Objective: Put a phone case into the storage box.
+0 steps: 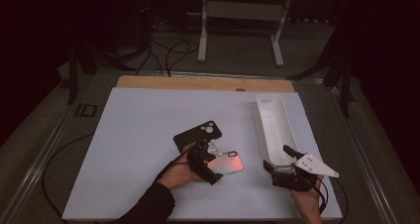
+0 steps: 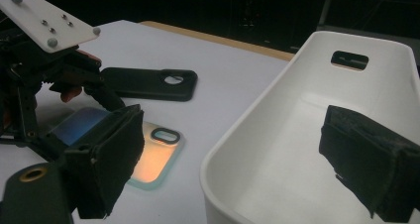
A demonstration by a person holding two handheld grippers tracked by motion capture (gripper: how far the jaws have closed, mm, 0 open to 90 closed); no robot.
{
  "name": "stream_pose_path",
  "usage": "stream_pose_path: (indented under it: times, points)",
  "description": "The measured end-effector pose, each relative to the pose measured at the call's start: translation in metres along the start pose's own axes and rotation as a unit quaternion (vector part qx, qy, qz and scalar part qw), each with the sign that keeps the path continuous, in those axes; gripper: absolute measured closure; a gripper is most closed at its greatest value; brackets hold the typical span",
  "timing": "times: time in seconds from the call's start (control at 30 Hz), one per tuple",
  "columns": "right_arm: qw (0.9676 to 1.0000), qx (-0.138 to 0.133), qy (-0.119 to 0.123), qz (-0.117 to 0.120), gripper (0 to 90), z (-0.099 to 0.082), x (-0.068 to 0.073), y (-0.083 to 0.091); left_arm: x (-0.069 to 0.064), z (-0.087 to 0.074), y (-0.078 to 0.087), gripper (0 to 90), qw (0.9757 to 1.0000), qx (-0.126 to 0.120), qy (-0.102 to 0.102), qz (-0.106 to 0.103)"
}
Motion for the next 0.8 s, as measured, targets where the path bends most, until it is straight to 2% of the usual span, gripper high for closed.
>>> stream_pose_path:
  times: [0.07,0.27,0.6,0.77,0.8]
  points:
    - [1.0000,0.000,0.000,0.000,10.1,0.0000,0.0001,-0.0001,-0.0006,-0.0001,-0.0003,9.0,1.0000,0.004,-0.007,0.005]
    - [1.0000,0.001,0.000,0.000,10.1,0.0001,0.0005,-0.0004,-0.0011,0.0007,0.0004,11.9,0.9999,0.010,-0.008,0.004]
    - [1.0000,0.000,0.000,0.001,10.1,0.0007,0.0007,-0.0004,-0.0024,0.0009,0.0021,16.0,0.9999,0.006,-0.013,0.006]
    - [1.0000,-0.001,0.001,0.000,10.1,0.0014,0.0005,0.0000,-0.0021,0.0010,0.0026,16.6,0.9999,0.002,-0.009,0.007]
    - [1.0000,-0.001,0.001,0.000,10.1,0.0016,0.0005,0.0001,0.0008,0.0020,0.0039,16.7,0.9999,-0.004,-0.002,0.014]
Point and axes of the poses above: each handheld gripper's, and its own axes: y roughly backward along the jaws, z roughly out of its top, x roughly to its left, the point moved 8 cm from there along -y, roughly forward along the jaws, and after that the axes turned 5 degrees about z, right-handed, at the moved point
